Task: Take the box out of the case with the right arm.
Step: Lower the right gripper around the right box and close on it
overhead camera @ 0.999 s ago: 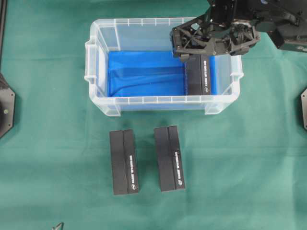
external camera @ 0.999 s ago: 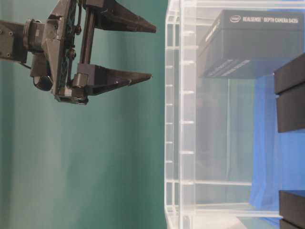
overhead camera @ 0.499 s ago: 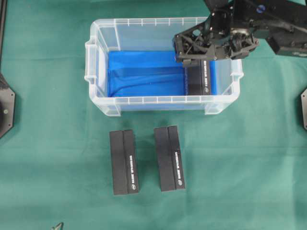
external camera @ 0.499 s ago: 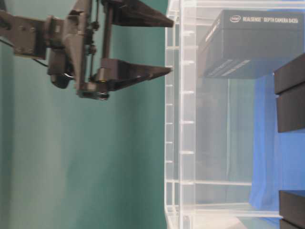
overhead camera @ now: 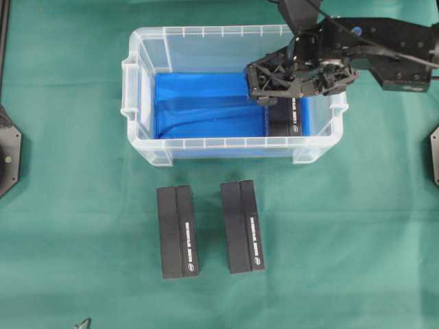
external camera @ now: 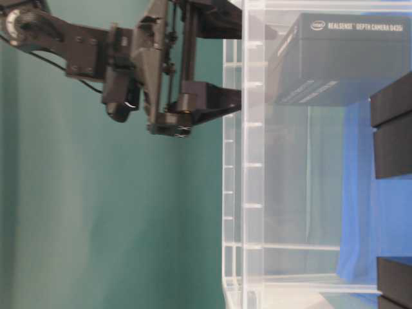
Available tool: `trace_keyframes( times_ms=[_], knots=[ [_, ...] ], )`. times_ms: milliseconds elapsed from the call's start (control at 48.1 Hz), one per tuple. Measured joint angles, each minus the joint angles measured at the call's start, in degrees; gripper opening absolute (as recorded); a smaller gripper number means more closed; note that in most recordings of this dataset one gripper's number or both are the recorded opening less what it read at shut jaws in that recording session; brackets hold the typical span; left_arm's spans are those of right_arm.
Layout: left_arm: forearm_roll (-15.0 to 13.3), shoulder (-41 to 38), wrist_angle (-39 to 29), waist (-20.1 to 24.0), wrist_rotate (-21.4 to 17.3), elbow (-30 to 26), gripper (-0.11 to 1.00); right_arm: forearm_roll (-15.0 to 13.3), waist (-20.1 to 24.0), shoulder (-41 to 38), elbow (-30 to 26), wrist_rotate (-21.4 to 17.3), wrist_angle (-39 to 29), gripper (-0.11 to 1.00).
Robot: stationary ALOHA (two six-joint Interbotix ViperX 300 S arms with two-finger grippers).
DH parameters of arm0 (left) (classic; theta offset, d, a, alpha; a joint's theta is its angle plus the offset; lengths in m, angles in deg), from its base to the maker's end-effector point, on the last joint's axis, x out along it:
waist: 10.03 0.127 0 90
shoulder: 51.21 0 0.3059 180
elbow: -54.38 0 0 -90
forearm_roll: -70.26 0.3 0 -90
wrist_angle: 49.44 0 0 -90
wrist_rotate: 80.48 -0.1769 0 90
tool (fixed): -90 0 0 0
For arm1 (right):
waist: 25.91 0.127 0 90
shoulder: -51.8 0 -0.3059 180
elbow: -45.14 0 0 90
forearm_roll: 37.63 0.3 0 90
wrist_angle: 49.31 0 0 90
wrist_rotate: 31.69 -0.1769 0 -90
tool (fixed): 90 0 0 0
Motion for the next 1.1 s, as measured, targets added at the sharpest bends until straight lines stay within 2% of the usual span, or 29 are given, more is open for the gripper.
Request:
trace_keyframes(
  times_ms=[312,770,874,957,1103],
  knots=[
    [0.0,0.1,0.0,0.0,0.0,0.0,0.00,0.5,-0.2,-2.5,1.4,0.0,4.1,0.91],
    [-0.1,0.0,0.2,0.0,0.0,0.0,0.00,1.8,-0.4,-3.3,1.1,0.0,4.4,0.90],
    [0.0,0.1,0.3,0.0,0.0,0.1,0.00,1.8,-0.6,-3.3,1.0,-0.4,4.3,0.84],
    [0.0,0.0,0.3,0.0,0.0,0.0,0.00,1.8,-0.6,-3.4,0.9,-0.7,4.0,0.66],
    [-0.1,0.0,0.3,-0.1,0.0,0.0,0.00,1.8,-0.6,-3.6,0.7,-0.9,3.4,0.65]
  ],
)
